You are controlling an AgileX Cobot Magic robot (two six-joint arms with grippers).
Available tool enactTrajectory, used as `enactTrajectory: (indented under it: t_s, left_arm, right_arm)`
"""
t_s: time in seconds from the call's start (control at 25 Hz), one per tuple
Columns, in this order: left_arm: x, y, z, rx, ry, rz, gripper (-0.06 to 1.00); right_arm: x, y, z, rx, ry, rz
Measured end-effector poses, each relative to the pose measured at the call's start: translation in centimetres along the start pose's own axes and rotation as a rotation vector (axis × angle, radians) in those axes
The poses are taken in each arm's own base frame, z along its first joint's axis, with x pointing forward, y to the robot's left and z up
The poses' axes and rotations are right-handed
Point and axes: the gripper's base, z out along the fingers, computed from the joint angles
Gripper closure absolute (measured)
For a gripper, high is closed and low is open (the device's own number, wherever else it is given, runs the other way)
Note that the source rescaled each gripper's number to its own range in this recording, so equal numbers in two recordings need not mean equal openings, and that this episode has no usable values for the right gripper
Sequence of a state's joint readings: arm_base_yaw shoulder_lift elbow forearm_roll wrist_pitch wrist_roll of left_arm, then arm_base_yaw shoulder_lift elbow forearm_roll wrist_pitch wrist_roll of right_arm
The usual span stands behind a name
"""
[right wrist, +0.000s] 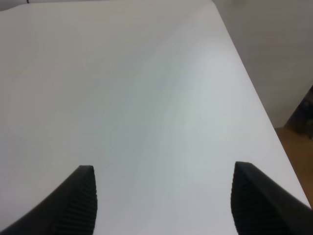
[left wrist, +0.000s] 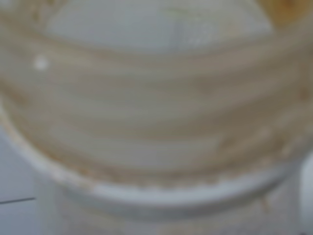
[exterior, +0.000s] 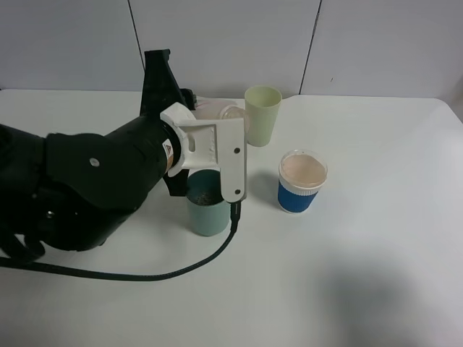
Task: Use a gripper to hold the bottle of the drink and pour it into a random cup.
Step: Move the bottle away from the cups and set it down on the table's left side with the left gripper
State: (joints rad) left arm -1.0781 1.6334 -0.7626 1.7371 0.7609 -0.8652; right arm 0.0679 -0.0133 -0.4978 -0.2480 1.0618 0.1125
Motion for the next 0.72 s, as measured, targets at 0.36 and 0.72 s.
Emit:
enactTrajectory:
  t_s: [0.36, 0.72]
  left_arm:
    - [1.7, 3.0, -0.5, 0.195, -0.175, -0.319, 0.94]
    - [6.0, 6.4, 0.0, 0.343, -0.262, -0.746, 0.94]
  right_arm:
    - [0.0, 0.0, 0.0, 0.000, 0.000, 0.000]
    - [0.0, 0.0, 0.0, 0.000, 0.000, 0.000]
